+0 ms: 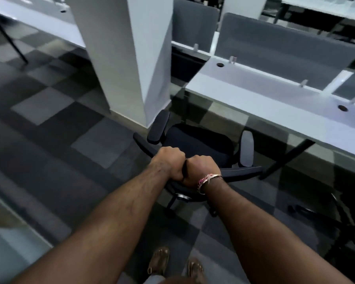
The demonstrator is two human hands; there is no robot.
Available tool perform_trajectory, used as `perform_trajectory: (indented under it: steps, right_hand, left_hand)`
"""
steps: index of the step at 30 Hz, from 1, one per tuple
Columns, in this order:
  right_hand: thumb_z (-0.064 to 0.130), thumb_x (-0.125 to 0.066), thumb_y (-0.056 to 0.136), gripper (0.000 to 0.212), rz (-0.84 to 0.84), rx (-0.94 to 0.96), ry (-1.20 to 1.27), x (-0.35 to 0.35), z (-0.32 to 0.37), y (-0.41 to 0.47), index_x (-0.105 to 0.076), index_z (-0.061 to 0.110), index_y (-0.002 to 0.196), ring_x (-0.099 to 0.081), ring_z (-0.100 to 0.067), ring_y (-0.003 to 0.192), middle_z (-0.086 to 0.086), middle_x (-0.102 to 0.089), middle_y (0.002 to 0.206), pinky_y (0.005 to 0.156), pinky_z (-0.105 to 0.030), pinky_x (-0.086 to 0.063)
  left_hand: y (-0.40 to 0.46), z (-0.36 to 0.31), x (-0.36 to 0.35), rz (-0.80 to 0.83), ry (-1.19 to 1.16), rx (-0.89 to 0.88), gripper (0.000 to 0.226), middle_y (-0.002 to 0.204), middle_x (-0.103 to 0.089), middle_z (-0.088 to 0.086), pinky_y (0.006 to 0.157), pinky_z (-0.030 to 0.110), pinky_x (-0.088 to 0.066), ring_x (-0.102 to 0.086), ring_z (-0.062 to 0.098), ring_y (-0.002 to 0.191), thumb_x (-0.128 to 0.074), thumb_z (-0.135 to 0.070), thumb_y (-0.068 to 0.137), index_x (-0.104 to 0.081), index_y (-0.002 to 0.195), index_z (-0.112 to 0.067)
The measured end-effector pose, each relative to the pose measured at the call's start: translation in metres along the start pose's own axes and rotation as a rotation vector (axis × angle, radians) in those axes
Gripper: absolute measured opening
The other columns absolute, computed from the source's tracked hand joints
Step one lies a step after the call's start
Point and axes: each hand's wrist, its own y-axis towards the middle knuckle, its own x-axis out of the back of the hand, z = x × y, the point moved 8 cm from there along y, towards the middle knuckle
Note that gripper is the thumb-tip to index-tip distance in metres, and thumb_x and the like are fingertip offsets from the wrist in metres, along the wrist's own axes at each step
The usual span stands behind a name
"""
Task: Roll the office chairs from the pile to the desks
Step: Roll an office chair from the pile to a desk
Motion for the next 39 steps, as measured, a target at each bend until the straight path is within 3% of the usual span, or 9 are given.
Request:
perform_trajectory:
  steps: [17,23,29,35,39]
  right_hand:
    - [0.056,-0.052,0.080,0.035,-0.052,0.467,-0.071,0.018,0.103,0.038,-0.057,0.022,0.072,-0.049,-0.022,0.053,0.003,-0.060,0.068,0.054,-0.029,-0.037]
    - [0.053,-0.054,0.081,0.030,-0.065,0.605,-0.050,0.021,0.134,0.035,-0.054,0.024,0.075,-0.063,-0.025,0.066,0.003,-0.064,0.077,0.055,-0.031,-0.039]
    - [0.052,-0.059,0.079,0.036,-0.020,0.740,-0.056,0.018,0.143,0.044,-0.060,0.022,0.099,-0.067,-0.027,0.084,0.002,-0.066,0.097,0.062,-0.032,-0.045]
    - [0.055,-0.060,0.080,0.037,-0.037,0.786,-0.167,0.016,0.146,0.062,-0.062,0.022,0.097,-0.067,-0.028,0.078,-0.002,-0.068,0.091,0.062,-0.033,-0.047]
    - [0.056,-0.057,0.082,0.035,-0.082,0.833,-0.201,0.026,0.154,0.077,-0.062,0.022,0.091,-0.066,-0.027,0.073,-0.003,-0.068,0.084,0.058,-0.031,-0.041]
  left_hand:
    - [-0.077,0.082,-0.031,0.007,-0.137,0.413,0.022,0.069,-0.058,-0.004,0.072,0.034,-0.057,-0.061,0.020,0.069,-0.065,-0.037,0.080,-0.053,0.067,-0.024]
    - [-0.105,0.095,-0.041,0.006,-0.141,0.536,0.025,0.066,-0.053,-0.005,0.070,0.032,-0.054,-0.060,0.021,0.070,-0.063,-0.040,0.080,-0.050,0.064,-0.024]
    - [-0.118,0.109,-0.052,0.045,-0.133,0.626,0.022,0.071,-0.059,-0.004,0.063,0.032,-0.047,-0.058,0.019,0.066,-0.065,-0.045,0.078,-0.059,0.073,-0.025]
    - [-0.117,0.124,-0.069,0.038,-0.213,0.630,0.028,0.091,-0.060,-0.008,0.073,0.039,-0.057,-0.062,0.019,0.083,-0.064,-0.048,0.075,-0.060,0.096,-0.029]
    - [-0.114,0.140,-0.071,0.058,-0.229,0.661,0.023,0.076,-0.063,-0.009,0.069,0.038,-0.060,-0.064,0.017,0.072,-0.063,-0.047,0.072,-0.068,0.086,-0.029]
